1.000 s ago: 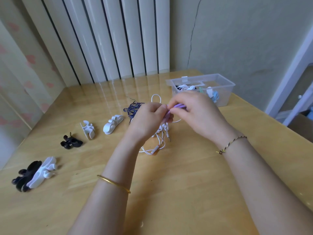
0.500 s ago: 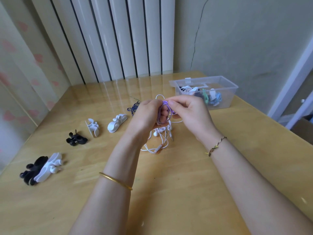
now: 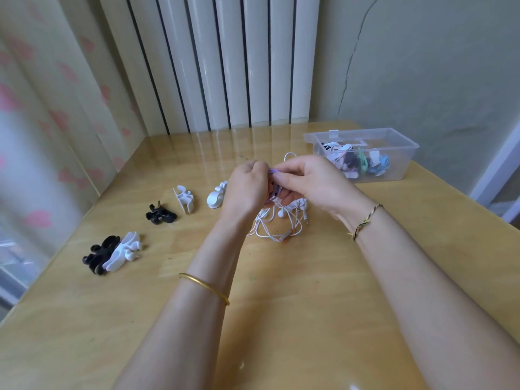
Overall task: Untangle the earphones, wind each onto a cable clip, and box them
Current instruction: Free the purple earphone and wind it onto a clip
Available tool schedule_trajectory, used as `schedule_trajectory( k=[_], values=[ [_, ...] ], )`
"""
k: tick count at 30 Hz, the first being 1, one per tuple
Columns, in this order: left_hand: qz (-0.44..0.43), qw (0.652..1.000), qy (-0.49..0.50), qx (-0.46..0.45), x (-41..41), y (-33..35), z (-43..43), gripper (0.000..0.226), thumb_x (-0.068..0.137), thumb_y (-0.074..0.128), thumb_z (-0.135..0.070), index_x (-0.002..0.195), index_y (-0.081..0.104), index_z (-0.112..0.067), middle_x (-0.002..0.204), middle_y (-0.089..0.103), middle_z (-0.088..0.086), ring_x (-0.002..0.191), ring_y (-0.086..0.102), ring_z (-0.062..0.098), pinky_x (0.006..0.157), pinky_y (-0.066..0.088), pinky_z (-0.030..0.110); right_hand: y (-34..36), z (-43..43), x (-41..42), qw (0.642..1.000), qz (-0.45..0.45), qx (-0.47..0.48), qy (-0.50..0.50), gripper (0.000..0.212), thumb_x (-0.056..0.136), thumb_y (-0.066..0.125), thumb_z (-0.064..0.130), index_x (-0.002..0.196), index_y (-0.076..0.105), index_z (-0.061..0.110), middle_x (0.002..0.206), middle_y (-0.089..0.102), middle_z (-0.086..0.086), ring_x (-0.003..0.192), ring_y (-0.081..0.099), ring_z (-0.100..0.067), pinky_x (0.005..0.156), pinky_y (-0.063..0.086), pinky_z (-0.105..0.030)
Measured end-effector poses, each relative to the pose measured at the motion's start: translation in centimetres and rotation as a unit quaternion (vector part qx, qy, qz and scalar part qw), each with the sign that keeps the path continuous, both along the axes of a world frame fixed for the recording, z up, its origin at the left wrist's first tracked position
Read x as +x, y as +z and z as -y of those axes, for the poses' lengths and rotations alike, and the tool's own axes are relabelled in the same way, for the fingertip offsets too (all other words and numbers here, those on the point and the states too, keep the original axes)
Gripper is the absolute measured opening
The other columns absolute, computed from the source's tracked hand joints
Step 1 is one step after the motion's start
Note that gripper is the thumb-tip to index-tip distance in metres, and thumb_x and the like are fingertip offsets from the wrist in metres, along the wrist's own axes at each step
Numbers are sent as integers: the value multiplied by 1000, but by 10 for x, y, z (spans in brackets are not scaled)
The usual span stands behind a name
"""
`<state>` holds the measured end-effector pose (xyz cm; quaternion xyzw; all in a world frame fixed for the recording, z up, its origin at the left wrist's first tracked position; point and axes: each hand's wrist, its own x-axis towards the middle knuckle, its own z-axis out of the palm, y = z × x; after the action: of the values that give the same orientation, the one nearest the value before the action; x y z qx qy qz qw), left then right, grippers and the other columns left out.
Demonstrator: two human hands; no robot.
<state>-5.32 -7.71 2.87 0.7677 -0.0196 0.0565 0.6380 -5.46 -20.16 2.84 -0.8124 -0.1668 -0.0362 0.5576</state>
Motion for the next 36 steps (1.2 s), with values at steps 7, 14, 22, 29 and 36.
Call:
schedule_trajectory(
  k=[7,14,22,29,36],
  values=[
    [20,999,31,-2,-4,-1,-15,28,93,35,-9,68,47,-12,53,49,-1,48,47,13,43,41,18,0,-16,3,1000,-18,-7,14,11,92,57,3,94,68,0,77,66,-14,60,60,-16,53,50,-19],
    [20,999,43,12,0,-6,-27,25,92,33,-12,70,44,-14,68,55,7,71,59,25,62,46,33,-6,-33,10,999,-39,-16,-1,11,91,59,6,83,63,13,68,62,-8,49,53,-4,49,44,-18],
    [15,998,59,20,14,-6,-41,22,94,32,-11,74,42,-14,71,56,8,66,58,25,53,46,27,-7,-55,17,995,-71,63,-22,12,90,61,13,78,62,14,62,55,-2,44,41,-5,44,35,-15],
    [-61,997,45,-34,35,7,-65,14,97,39,-13,83,37,-14,69,46,6,36,48,9,56,49,30,-3,-75,28,998,-17,33,-54,7,92,58,7,92,64,7,59,52,1,35,41,3,43,34,-13],
    [-100,982,-15,-160,47,17,-73,16,100,47,-16,85,42,-12,67,48,5,53,49,14,63,46,30,4,-87,44,992,49,-33,-115,16,92,55,8,92,71,8,79,66,-8,78,60,-25,72,47,-31]
  ],
)
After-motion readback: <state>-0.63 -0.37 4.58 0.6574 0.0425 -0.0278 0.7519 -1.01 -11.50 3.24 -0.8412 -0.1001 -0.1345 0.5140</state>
